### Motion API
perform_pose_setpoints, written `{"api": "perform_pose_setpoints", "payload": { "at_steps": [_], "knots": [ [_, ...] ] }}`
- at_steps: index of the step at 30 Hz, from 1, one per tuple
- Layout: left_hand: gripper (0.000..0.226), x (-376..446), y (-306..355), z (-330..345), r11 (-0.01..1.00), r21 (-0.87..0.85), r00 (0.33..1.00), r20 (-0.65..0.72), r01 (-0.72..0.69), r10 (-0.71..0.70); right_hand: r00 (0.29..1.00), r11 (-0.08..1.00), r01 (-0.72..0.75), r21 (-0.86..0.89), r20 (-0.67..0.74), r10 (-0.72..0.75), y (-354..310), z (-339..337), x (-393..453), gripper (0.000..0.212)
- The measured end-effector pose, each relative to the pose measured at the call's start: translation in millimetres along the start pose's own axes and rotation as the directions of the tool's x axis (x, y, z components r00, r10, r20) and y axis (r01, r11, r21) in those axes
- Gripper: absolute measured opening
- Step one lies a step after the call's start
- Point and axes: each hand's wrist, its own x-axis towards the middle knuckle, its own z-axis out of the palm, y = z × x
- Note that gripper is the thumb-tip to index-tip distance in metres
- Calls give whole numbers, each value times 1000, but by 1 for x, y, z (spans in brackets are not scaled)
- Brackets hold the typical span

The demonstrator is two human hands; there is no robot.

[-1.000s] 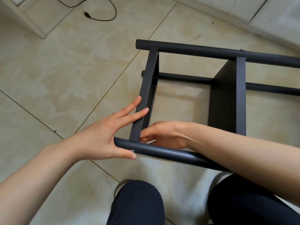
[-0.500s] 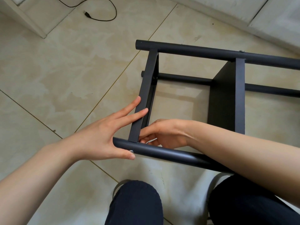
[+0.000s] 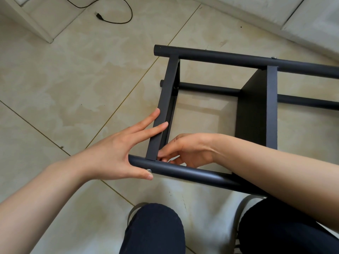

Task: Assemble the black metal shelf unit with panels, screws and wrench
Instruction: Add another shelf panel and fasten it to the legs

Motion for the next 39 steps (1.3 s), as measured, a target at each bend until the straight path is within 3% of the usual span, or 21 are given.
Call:
{"api": "perform_pose_setpoints", "payload": {
  "at_steps": [7, 15, 23, 29, 39],
  "knots": [
    [114, 0, 0, -1, 1000, 8, 1000, 9, 0, 0, 999, 1000, 25, -1, -45, -25, 1, 8, 6, 12],
    [115, 0, 0, 0, 1000, 15, 1000, -3, -1, 1, 999, 999, -12, -48, -50, 9, -1, 1, -2, 20],
    [114, 0, 1, -1, 1000, 16, 1000, -5, -5, 5, 995, 998, 59, -29, -84, -61, -1, 9, 6, 18],
    [114, 0, 1, -1, 1000, 11, 1000, 0, 0, 0, 999, 998, -4, -65, -48, 1, -2, 1, -2, 23],
    [114, 0, 0, 0, 1000, 11, 1000, -7, -2, 2, 997, 998, 30, -48, -75, -34, -2, 7, 4, 11]
  ]
}}
